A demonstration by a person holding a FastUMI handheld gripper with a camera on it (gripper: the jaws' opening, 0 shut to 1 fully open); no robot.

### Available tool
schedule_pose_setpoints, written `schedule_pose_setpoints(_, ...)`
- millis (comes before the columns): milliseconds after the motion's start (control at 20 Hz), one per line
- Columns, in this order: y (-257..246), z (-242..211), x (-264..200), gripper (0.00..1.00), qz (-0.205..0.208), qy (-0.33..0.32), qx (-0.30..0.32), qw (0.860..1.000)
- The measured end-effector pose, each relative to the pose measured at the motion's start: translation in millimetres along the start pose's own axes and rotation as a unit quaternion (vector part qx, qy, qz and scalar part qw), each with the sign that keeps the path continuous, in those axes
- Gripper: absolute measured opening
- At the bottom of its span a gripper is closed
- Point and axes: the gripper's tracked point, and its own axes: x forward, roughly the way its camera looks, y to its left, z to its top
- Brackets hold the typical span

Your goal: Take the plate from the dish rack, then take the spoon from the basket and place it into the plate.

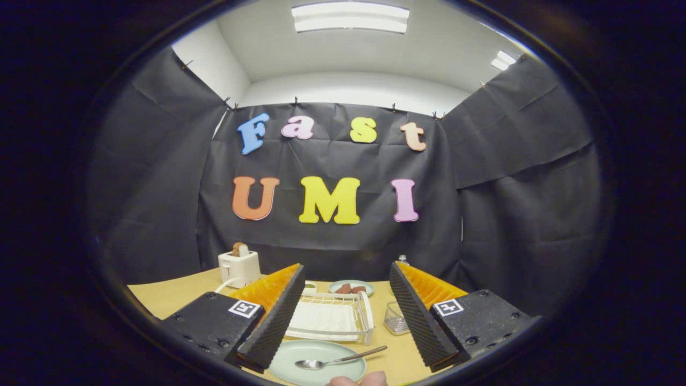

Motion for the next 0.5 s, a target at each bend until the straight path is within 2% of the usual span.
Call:
schedule_pose_setpoints(200, 17.6, -11.1, -14.6, 1.00, 0.015, 0.013, 0.002, 1.000)
schedule_pose_setpoints(500, 19.1, -15.4, -21.0, 1.00, 0.004, -0.004, 0.008, 1.000)
